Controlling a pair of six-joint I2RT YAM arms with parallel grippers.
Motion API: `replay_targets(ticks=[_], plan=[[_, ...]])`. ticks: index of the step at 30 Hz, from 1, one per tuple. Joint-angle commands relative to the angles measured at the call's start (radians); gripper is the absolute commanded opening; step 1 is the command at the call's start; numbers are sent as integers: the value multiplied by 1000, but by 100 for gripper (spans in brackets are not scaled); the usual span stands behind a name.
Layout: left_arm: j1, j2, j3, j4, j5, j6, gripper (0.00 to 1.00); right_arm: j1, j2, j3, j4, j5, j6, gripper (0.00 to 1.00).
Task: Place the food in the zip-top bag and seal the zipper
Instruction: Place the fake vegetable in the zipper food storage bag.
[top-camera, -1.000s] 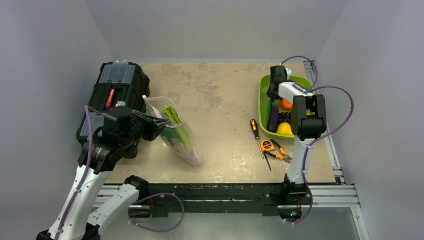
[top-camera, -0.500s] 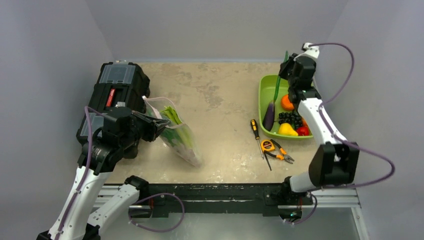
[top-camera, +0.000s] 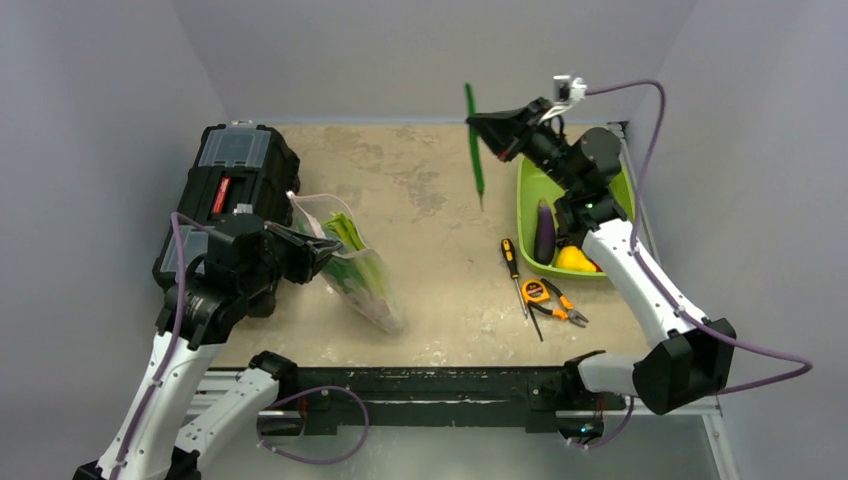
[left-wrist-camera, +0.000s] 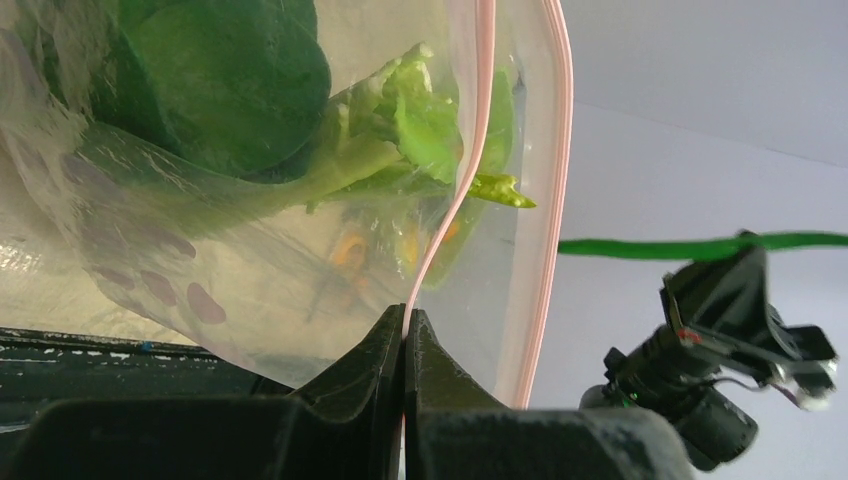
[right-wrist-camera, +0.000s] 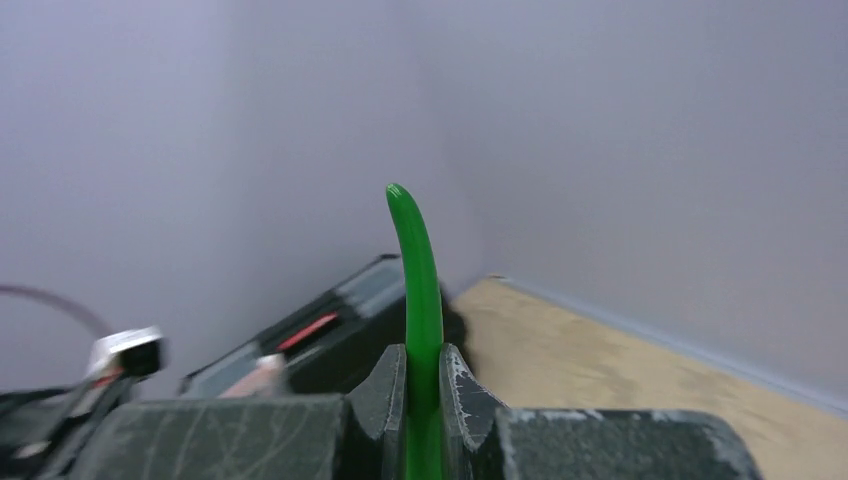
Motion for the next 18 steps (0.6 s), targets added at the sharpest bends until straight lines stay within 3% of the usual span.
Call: replay_targets(ticks=[1,9,13,18], plan=[[3,10,-6,37,24,-2,0,195,-65,127,58,-151,-17,0],[3,9,-12,47,25,-4,0,392,14,177,333,-160,143,0],[3,8,-19,47,33,-12,0,477,84,256,407,-135,179,0],[3,-3,-28,46,32,-22,0,617,167,378,383,-96,114,0]])
